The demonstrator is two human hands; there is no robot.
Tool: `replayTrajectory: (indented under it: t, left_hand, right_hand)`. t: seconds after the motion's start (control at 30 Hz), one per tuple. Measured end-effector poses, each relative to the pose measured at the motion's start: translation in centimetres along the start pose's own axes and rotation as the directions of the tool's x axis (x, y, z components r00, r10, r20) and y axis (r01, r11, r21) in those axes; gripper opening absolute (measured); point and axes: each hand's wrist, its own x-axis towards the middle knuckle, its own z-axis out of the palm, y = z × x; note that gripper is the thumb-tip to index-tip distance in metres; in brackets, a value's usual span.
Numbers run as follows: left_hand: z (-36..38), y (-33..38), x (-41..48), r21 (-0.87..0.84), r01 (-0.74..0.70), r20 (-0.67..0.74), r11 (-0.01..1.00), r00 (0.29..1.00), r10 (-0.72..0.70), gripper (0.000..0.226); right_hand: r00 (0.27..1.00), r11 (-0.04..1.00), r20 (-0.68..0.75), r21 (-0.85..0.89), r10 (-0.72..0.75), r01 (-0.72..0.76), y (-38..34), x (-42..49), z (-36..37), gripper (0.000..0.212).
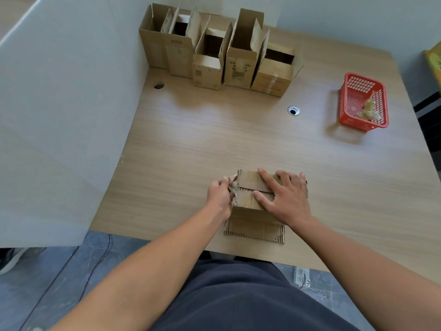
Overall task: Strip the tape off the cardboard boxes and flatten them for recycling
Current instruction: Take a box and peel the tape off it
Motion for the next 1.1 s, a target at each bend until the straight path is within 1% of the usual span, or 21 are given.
replayTrajectory:
  t: [0.07, 0.1, 0.17, 0.23, 0.27, 0.37, 0.43, 0.53, 0.6, 0.63, 0.67, 0.73, 0.77, 0.8, 0.87, 0.9, 0.93, 0.97, 1.0, 1.03, 1.1]
  left_hand:
    - [-0.9, -0.2, 0.3, 0.072, -0.093, 0.071, 0.993, 0.994, 0.088, 0.021]
    - [-1.2, -0.1, 0.2, 0.062, -0.096, 0.107, 0.993, 0.99, 0.09, 0.025]
    - [-1.8, 0.6, -0.1, -0.032, -0.037, 0.141, 0.999, 0.989, 0.041, 0.042]
    - [-2.0, 1.5, 0.1, -0.09, 0.003, 0.15, 0.996, 0.989, 0.01, 0.048]
    - [-2.0, 1.8, 0.3, -0.067, 0.015, 0.165, 0.998, 0.986, -0.004, 0.045]
    - [-1.5, 2.5, 1.0, 0.144, 0.01, 0.231, 0.99, 0.972, -0.044, 0.03]
    - [-1.2, 2.8, 1.7, 0.239, 0.0, 0.236, 0.971, 0.97, -0.058, 0.019]
    - [-1.5, 2.9, 2.5, 0.273, -0.019, 0.258, 0.962, 0.965, -0.054, 0.006]
    - [-1.8, 2.6, 2.8, 0.32, -0.09, 0.283, 0.943, 0.959, -0.005, 0.008]
    - [-1.9, 2.5, 3.0, 0.382, -0.173, 0.287, 0.908, 0.956, 0.061, 0.012]
    - [-2.0, 2.4, 3.2, 0.465, -0.27, 0.288, 0.843, 0.947, 0.144, 0.015]
    - [-2.0, 2.1, 3.5, 0.596, -0.451, 0.325, 0.664, 0.892, 0.314, 0.014]
    - [-2.0, 1.9, 3.4, 0.623, -0.509, 0.346, 0.594, 0.86, 0.374, 0.013]
    - [-1.9, 1.7, 3.1, 0.624, -0.532, 0.342, 0.572, 0.844, 0.412, 0.013]
    - [-1.6, 1.1, 2.7, 0.61, -0.511, 0.278, 0.606, 0.854, 0.44, 0.015]
    - [-1.4, 0.7, 2.7, 0.596, -0.463, 0.208, 0.656, 0.878, 0.431, 0.017]
    - [-1.2, 0.5, 2.7, 0.559, -0.368, 0.092, 0.743, 0.918, 0.386, 0.018]
    - [-1.1, 0.5, 2.7, 0.456, -0.236, -0.04, 0.858, 0.958, 0.285, 0.018]
    - [-1.2, 0.4, 2.6, 0.321, -0.111, -0.118, 0.941, 0.981, 0.156, 0.018]
    - [-1.6, 0.3, 2.4, 0.215, -0.051, -0.109, 0.975, 0.991, 0.076, 0.019]
    - [-2.7, -0.1, 1.5, 0.157, -0.089, 0.054, 0.984, 0.995, 0.081, 0.019]
  right_hand:
    - [1.0, 1.0, 0.011, 0.001, 0.001, -0.001, 0.1, 0.0, 0.0, 0.076]
    - [1.0, 1.0, 0.014, -0.001, -0.002, 0.002, 0.1, 0.1, 0.0, 0.076]
    - [0.999, 1.0, 0.031, -0.005, -0.016, 0.016, 0.2, 0.0, 0.0, 0.076]
    - [0.999, 1.0, 0.023, -0.008, -0.023, 0.023, 0.2, 0.0, 0.0, 0.076]
    - [0.999, 1.0, 0.027, -0.01, -0.024, 0.025, 0.3, -0.1, 0.1, 0.076]
    - [0.999, 1.0, 0.018, -0.006, -0.028, 0.028, 0.3, -0.2, 0.3, 0.076]
    - [1.0, 1.0, 0.009, 0.003, -0.026, 0.026, 0.3, -0.2, 0.3, 0.075]
    - [1.0, 1.0, 0.002, 0.005, -0.026, 0.026, 0.2, -0.1, 0.4, 0.074]
    - [1.0, 1.0, 0.008, 0.002, -0.026, 0.026, 0.3, -0.1, 0.4, 0.074]
    - [1.0, 1.0, 0.005, 0.002, -0.026, 0.026, 0.2, -0.1, 0.4, 0.074]
    - [1.0, 1.0, 0.003, 0.002, -0.026, 0.026, 0.3, 0.0, 0.5, 0.075]
    - [1.0, 1.0, -0.005, 0.004, -0.026, 0.026, 0.3, 0.0, 0.6, 0.075]
    - [1.0, 1.0, -0.006, 0.004, -0.025, 0.025, 0.3, 0.0, 0.6, 0.076]
    - [1.0, 1.0, -0.003, 0.003, -0.025, 0.025, 0.3, 0.0, 0.6, 0.076]
    - [1.0, 1.0, -0.009, 0.003, -0.026, 0.026, 0.4, 0.0, 0.7, 0.076]
    - [1.0, 1.0, -0.013, 0.002, -0.023, 0.023, 0.4, 0.0, 0.8, 0.076]
    - [1.0, 1.0, -0.015, 0.002, -0.015, 0.015, 0.4, 0.1, 0.8, 0.076]
    - [1.0, 1.0, -0.013, 0.003, -0.002, 0.002, 0.3, 0.2, 0.8, 0.076]
    - [1.0, 1.0, -0.013, 0.001, 0.011, -0.011, 0.3, 0.3, 0.8, 0.076]
    - [1.0, 1.0, -0.014, -0.003, 0.02, -0.02, 0.3, 0.3, 0.9, 0.076]
    - [1.0, 1.0, -0.018, -0.01, 0.025, -0.025, 0.2, 0.4, 1.0, 0.077]
